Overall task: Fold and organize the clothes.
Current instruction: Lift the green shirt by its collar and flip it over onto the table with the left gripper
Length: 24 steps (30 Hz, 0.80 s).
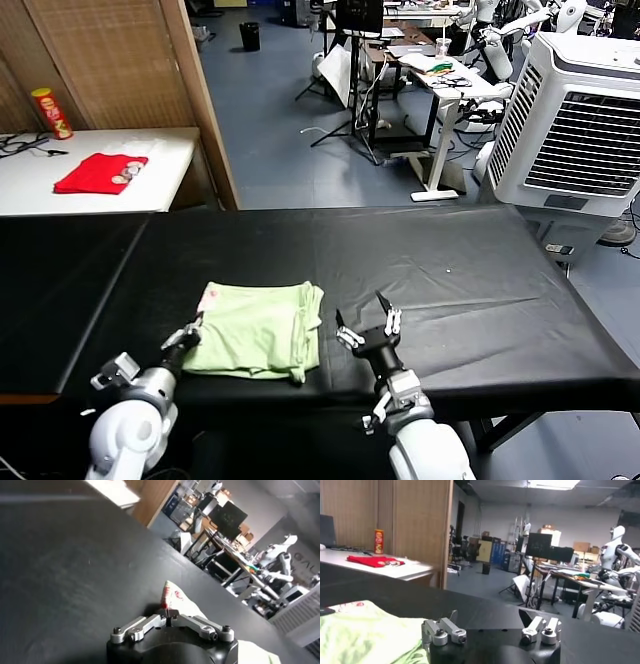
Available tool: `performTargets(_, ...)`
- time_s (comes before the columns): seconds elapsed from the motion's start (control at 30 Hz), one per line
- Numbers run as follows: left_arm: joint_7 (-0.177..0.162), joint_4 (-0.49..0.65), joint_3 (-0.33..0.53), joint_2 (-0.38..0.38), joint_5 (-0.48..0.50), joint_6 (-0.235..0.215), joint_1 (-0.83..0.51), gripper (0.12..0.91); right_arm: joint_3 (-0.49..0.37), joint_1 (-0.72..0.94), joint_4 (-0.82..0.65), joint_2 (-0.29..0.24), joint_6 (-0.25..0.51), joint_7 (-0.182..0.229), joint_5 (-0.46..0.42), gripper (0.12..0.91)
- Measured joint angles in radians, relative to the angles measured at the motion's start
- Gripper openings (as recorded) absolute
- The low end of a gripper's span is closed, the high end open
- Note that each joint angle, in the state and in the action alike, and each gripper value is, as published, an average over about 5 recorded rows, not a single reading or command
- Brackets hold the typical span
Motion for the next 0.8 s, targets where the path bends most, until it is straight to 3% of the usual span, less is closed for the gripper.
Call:
performTargets(0.23, 0.019, 0.027, -0.043, 0.104, 0.24, -0.023, -0.008, 0.13, 0.019, -0.02, 0.003, -0.001, 0.009, 0.001, -0.014, 0.798)
performTargets(0.5, 0.044, 0.057, -0.126, 0.285, 0.465, -0.096, 0.009, 0.13, 0.02, -0.017, 0.005, -0.001, 0.006, 0.0, -0.026, 0.798)
performTargets(0.67, 0.037, 0.025, -0.176, 0.378, 0.578, -0.09, 0.026, 0.13, 0.017, -0.017, 0.004, 0.001, 0.007, 0.0, -0.03, 0.798)
performTargets(0.8, 0.025, -0.05, -0.175, 0.387, 0.617, -0.073, 0.049, 0.13, 0.016, -0.025, -0.003, 0.007, 0.009, -0.002, -0.038, 0.798)
